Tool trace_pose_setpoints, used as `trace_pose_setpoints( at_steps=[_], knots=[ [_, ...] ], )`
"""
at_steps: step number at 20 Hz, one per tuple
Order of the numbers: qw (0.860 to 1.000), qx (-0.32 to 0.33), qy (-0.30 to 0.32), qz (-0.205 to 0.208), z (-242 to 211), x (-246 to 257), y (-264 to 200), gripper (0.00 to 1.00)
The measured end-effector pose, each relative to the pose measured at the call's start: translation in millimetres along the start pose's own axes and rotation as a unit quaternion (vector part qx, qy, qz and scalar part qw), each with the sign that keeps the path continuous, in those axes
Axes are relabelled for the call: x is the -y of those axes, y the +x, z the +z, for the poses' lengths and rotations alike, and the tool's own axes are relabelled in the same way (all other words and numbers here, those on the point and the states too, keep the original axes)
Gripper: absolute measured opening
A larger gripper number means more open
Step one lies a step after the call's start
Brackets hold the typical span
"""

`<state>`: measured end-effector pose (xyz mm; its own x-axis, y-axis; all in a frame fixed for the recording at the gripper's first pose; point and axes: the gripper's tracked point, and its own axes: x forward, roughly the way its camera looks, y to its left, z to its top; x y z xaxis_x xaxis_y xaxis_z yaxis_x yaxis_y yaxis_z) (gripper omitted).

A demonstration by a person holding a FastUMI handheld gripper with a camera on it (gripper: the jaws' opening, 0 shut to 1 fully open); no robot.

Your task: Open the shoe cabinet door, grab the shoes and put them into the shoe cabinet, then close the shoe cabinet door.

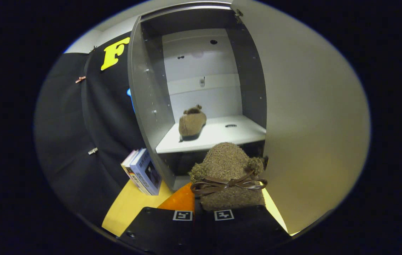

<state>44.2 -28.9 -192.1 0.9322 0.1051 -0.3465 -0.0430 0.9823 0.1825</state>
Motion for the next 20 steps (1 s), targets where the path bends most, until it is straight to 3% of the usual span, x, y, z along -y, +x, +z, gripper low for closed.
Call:
trace_pose_setpoints(
  at_steps=[8, 13, 20],
  knots=[
    [0.997, 0.07, -0.024, -0.017, 140.1, 3.3, 60.4, 0.07],
    [0.998, 0.041, -0.03, -0.025, 151.3, 19.6, 142.8, 0.07],
    [0.996, -0.028, -0.056, -0.059, 125.0, 53.9, 265.3, 0.08]
  ],
)
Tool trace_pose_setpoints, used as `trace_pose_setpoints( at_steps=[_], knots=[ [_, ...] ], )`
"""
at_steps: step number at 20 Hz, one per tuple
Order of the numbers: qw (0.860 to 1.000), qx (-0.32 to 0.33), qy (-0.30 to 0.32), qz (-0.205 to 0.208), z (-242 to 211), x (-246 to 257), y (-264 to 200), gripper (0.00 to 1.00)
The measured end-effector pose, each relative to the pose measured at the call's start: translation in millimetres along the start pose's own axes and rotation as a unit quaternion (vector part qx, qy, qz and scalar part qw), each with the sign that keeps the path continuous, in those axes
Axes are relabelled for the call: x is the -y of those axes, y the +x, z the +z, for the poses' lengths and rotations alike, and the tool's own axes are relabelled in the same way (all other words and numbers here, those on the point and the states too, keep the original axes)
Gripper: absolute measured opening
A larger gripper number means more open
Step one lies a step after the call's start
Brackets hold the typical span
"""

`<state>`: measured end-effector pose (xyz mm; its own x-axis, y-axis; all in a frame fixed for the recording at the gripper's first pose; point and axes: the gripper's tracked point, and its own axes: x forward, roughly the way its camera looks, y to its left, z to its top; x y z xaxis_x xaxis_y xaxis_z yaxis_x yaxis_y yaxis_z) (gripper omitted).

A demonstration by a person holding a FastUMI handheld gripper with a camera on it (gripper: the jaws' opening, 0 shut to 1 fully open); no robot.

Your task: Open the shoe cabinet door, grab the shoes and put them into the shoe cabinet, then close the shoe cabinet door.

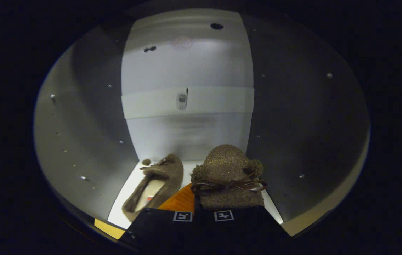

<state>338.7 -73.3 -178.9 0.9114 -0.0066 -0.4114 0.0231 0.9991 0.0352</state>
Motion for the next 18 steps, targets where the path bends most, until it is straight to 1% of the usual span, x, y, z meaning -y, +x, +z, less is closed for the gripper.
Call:
trace_pose_setpoints(
  at_steps=[4, 7, 9, 10, 12, 13, 15, 18],
  knots=[
    [1.0, -0.021, -0.019, -0.005, -5.1, -0.9, 39.5, 0.07],
    [0.998, -0.051, -0.017, -0.01, -21.7, 0.9, 60.8, 0.07],
    [0.998, -0.065, -0.017, -0.012, -30.2, 3.2, 69.4, 0.07],
    [0.998, -0.059, -0.012, -0.016, -27.4, 1.9, 72.3, 0.07],
    [0.997, -0.069, -0.006, -0.016, -31.6, 0.2, 70.8, 0.09],
    [0.997, -0.077, -0.005, -0.012, -34.4, -1.8, 68.5, 0.14],
    [0.997, -0.079, -0.009, -0.007, -33.3, -5.4, 59.6, 0.37],
    [0.997, -0.074, -0.019, -0.002, -25.9, -6.8, 34.1, 0.71]
  ],
)
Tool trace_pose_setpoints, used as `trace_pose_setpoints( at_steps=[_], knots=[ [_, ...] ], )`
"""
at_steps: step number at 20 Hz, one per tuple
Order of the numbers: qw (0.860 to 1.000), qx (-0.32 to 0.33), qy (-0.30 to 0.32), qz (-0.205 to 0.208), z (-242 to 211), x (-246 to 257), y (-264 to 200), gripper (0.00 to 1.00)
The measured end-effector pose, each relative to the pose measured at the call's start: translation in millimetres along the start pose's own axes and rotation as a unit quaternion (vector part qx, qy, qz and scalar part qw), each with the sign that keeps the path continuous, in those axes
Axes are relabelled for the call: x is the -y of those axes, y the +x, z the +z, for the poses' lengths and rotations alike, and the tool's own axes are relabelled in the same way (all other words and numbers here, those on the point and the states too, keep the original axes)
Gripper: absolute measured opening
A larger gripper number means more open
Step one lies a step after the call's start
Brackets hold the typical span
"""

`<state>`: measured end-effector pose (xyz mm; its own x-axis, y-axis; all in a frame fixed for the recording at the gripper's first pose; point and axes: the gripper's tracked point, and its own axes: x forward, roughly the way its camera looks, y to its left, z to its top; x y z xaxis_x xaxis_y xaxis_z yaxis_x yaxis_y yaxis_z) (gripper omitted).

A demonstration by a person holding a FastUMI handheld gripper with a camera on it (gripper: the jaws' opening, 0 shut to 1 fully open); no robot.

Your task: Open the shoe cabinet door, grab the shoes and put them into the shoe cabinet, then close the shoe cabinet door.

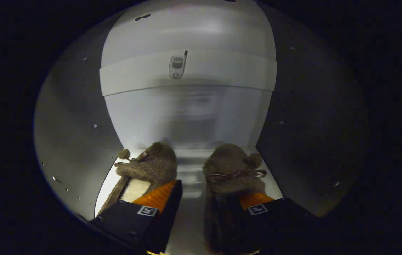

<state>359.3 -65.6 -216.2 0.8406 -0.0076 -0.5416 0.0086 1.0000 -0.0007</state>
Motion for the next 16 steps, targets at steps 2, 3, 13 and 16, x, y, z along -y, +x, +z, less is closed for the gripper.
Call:
trace_pose_setpoints(
  at_steps=[2, 3, 13, 16],
  knots=[
    [1.0, -0.002, 0.009, 0.004, -0.5, 1.8, -21.6, 0.95],
    [1.0, 0.0, 0.015, 0.004, 0.8, 4.6, -33.2, 0.97],
    [0.984, 0.171, 0.037, 0.025, 48.6, 9.9, -197.2, 0.98],
    [0.972, 0.231, 0.04, 0.023, 50.1, 7.9, -265.2, 0.98]
  ],
)
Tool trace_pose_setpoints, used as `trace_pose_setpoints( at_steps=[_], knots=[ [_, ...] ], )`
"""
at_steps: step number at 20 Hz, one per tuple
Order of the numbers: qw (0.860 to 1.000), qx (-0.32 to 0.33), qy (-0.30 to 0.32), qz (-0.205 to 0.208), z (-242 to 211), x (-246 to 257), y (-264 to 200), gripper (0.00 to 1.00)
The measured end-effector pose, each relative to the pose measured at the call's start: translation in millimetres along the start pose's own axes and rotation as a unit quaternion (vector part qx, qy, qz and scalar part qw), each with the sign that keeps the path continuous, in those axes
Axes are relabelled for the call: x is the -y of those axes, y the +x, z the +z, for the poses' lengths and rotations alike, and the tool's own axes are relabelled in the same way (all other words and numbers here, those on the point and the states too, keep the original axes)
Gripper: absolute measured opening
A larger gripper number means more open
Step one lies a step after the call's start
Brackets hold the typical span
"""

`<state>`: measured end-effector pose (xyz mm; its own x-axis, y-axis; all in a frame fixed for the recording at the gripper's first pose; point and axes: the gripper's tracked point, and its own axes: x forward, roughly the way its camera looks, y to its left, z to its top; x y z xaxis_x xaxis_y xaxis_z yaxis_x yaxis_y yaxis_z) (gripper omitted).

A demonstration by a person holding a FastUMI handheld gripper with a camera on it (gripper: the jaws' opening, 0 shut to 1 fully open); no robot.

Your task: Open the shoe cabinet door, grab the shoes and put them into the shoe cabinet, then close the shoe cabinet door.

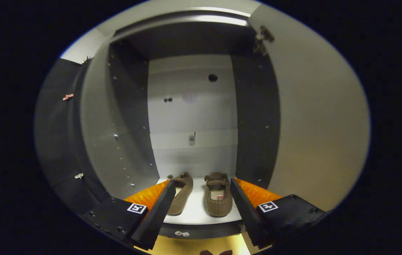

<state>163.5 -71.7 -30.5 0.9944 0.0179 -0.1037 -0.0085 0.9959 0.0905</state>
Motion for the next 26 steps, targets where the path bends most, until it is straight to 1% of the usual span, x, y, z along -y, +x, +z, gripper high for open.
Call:
trace_pose_setpoints(
  at_steps=[3, 6, 12, 16, 19, 22, 24, 26],
  knots=[
    [0.999, 0.041, -0.004, 0.005, 12.7, -3.6, -59.3, 0.98],
    [0.998, 0.054, -0.02, 0.008, 3.1, 4.6, -112.0, 0.98],
    [0.999, 0.035, 0.003, 0.036, -10.2, 16.0, -204.2, 0.98],
    [0.999, 0.015, 0.01, 0.044, -15.6, 39.0, -263.5, 0.98],
    [0.999, -0.002, 0.01, 0.041, -17.4, 71.6, -304.0, 0.98],
    [0.999, -0.009, 0.042, 0.032, -12.8, 110.8, -338.5, 0.98],
    [0.998, -0.005, 0.068, 0.009, -9.5, 146.8, -348.1, 0.98],
    [0.997, 0.0, 0.07, -0.029, -8.5, 191.8, -346.0, 0.98]
  ],
)
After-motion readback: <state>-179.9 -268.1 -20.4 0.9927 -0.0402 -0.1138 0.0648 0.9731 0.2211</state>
